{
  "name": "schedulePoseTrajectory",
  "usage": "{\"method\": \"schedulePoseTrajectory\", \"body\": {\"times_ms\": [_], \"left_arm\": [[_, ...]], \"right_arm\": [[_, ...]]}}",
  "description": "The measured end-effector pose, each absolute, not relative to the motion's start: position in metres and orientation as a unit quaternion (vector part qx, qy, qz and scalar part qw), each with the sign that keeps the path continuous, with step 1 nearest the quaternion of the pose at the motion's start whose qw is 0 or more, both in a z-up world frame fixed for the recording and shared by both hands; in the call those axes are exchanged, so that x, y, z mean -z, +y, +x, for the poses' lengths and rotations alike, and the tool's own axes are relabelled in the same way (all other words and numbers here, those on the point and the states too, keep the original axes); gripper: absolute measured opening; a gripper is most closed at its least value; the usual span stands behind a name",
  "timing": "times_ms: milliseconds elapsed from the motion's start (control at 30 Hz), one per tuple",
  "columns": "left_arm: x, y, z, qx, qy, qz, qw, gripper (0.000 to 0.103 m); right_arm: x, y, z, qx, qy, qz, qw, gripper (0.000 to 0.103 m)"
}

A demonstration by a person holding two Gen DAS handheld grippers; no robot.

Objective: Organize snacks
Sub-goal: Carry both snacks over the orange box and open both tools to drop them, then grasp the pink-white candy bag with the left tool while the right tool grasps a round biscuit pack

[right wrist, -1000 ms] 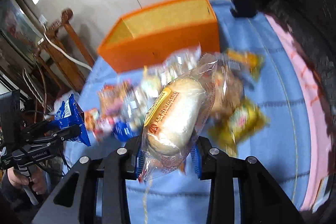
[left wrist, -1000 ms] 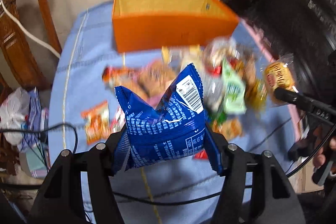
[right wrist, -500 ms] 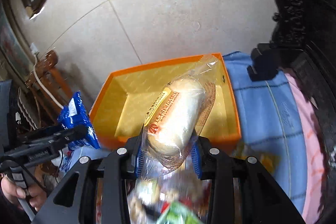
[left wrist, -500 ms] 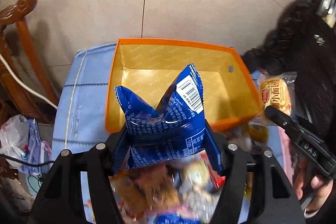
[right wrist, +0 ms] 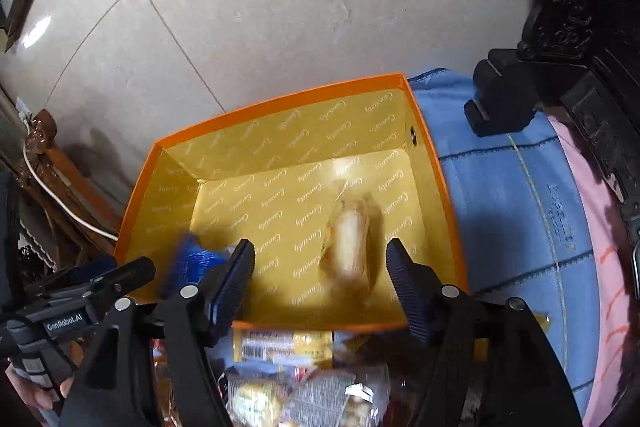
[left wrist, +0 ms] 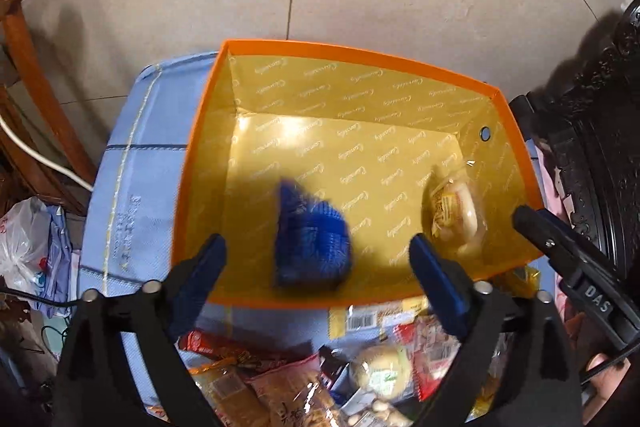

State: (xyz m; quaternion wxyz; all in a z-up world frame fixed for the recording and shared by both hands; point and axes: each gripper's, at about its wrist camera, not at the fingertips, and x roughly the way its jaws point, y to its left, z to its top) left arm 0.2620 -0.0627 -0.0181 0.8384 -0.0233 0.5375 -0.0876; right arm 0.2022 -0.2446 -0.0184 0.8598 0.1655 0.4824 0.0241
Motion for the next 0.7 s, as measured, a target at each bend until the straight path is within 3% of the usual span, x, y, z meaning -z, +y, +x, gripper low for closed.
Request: {"method": "schedulePoseTrajectory", "body": {"times_ms": [167, 333, 700], "left_arm": [[0.006, -0.047, 0.227, 0.101, 0.532, -0.028, 0.840, 0.093], [0.003, -0.024, 0.185, 0.097, 0.526, -0.024, 0.845, 0.094], [0.057, 0.031, 0.080, 0.066, 0.567, -0.010, 0.821, 0.094]], "right_arm": [[0.008, -0.249, 0.160, -0.022, 0.474, 0.173, 0.863, 0.077], [0.002, -0.247, 0.108, -0.025, 0.474, 0.160, 0.865, 0.078], [0.026, -0.224, -0.012, -0.048, 0.513, 0.115, 0.849, 0.087]]}}
